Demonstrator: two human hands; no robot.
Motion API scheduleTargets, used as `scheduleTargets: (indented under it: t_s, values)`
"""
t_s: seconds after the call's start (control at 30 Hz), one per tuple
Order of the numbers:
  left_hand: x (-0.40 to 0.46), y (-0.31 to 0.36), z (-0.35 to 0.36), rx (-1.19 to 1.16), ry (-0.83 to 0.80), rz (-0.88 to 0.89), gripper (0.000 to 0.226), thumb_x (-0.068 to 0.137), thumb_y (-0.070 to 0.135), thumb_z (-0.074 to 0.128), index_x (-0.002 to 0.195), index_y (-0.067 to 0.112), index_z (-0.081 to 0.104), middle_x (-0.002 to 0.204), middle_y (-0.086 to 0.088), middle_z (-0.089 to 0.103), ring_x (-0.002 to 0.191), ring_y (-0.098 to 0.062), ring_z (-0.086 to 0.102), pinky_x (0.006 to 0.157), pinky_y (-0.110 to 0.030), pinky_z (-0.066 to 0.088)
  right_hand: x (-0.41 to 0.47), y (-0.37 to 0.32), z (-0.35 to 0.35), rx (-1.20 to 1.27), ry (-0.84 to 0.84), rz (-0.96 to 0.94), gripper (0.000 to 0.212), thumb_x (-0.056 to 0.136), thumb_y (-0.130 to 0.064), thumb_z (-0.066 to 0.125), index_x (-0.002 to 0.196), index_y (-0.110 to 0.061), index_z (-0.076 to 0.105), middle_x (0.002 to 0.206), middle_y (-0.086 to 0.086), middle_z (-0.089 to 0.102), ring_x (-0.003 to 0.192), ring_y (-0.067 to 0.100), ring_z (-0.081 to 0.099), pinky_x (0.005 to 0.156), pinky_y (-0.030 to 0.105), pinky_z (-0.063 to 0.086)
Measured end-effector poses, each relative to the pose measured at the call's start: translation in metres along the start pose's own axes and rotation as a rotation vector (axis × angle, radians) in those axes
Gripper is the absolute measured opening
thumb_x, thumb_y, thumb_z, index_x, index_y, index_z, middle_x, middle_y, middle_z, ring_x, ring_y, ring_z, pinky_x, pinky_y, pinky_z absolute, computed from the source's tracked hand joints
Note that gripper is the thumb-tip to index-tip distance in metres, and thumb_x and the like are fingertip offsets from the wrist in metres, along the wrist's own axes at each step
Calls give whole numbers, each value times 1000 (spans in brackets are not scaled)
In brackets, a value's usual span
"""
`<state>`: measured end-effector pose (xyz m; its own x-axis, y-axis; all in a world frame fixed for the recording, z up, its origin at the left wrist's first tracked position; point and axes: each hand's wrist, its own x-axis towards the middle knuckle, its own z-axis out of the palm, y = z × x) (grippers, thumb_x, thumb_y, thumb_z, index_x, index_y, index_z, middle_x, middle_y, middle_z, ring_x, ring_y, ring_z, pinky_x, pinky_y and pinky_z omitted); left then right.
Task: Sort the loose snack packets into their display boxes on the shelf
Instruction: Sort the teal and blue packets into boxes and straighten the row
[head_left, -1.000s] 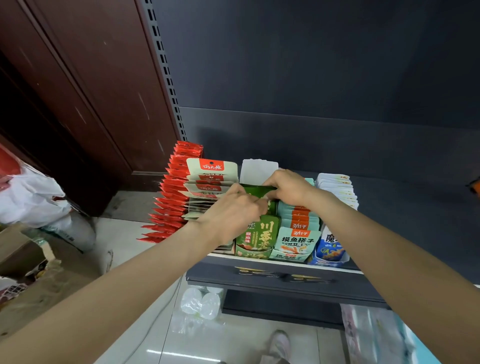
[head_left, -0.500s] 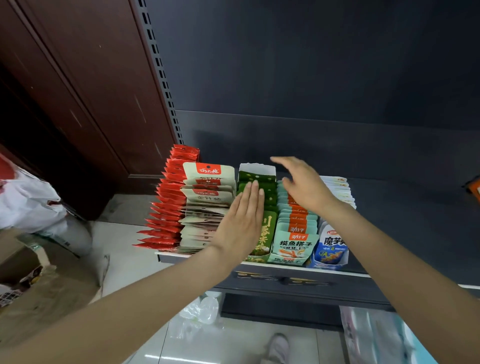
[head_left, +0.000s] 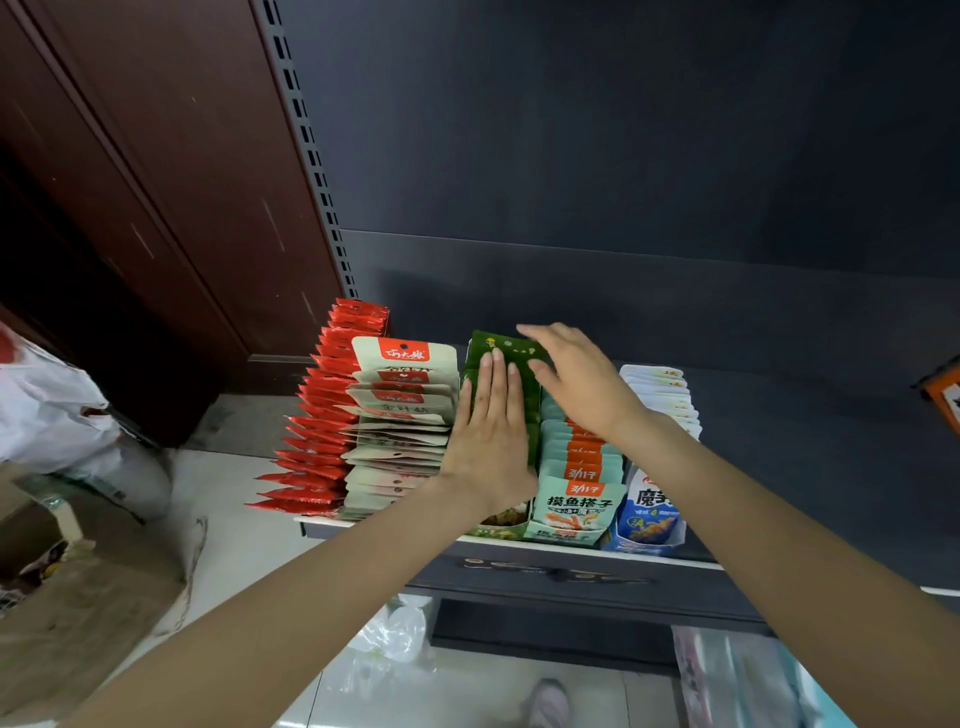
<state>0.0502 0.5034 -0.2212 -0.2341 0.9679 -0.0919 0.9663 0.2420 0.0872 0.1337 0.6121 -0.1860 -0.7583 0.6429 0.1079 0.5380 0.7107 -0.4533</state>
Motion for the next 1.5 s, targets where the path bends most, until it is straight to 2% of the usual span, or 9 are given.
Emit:
scheduleTargets:
  t_s: [0.1,0.23,0.43,0.57,0.8,0.93,1.1,1.23,1.5]
  values:
    - [-6,-1,-4,60,-8,-15,100,89,52,44,144,-1,-21,151,-21,-29,139,-32,-28,116,-43,-13,12,-1,3,-11,17,-27,27,97,-20,48,121,-14,57,114,6,59,105,19,56,88,34,48]
    - [-9,-1,-10,203,-50,-12,99,92,45,47,142,-5,-22,150,-24,-26,140,-35,-24,113,-43,-12,30,-9,2,-101,-161,-34,15,97,-21,47,107,-16,57,94,5,65,86,23,63,75,42,53]
    - [-15,0,-15,298,-102,-28,89,98,35,44,140,-11,-19,150,-30,-20,142,-39,-15,118,-44,-1,46,-17,-1,-66,-393,-44,23,98,-17,45,110,-18,64,101,2,64,92,21,61,82,38,50]
    - [-22,0,-13,301,-114,-31,93,96,33,48,139,-12,-20,149,-32,-20,141,-41,-14,118,-45,-1,45,-10,-12,44,-495,-32,17,97,-18,50,86,-18,63,94,1,65,91,18,61,81,34,47]
    - [-17,-1,-16,281,-136,-37,94,95,34,50,140,-10,-21,149,-31,-21,142,-40,-13,118,-44,-1,46,-21,1,-130,-487,-50,37,99,-12,38,135,-20,43,125,7,56,106,22,57,86,33,48]
    - [-14,-2,-15,278,-127,-47,98,92,32,56,141,-9,-19,150,-30,-20,142,-39,-12,117,-44,0,35,-15,-7,-47,-198,-69,39,97,-6,41,135,-15,44,132,7,55,120,21,53,99,37,46]
    - [-11,-2,-12,239,-134,-50,106,88,31,62,140,-9,-21,149,-30,-23,142,-39,-15,116,-43,0,10,-3,1,-83,-288,-114,58,94,5,39,144,-24,36,148,3,39,133,21,42,109,35,37]
    - [-5,-1,-14,151,-195,-65,112,85,29,66,140,-7,-23,146,-29,-32,138,-40,-24,116,-44,-3,6,5,-3,96,-92,44,62,93,10,35,147,-18,29,153,4,30,140,16,29,108,14,18]
    - [18,-2,-16,-83,-213,-136,93,91,18,50,141,-6,-24,144,-26,-37,136,-36,-32,117,-45,-7,5,4,-6,109,-217,137,59,94,8,34,148,-16,26,155,3,26,142,18,24,113,24,20]
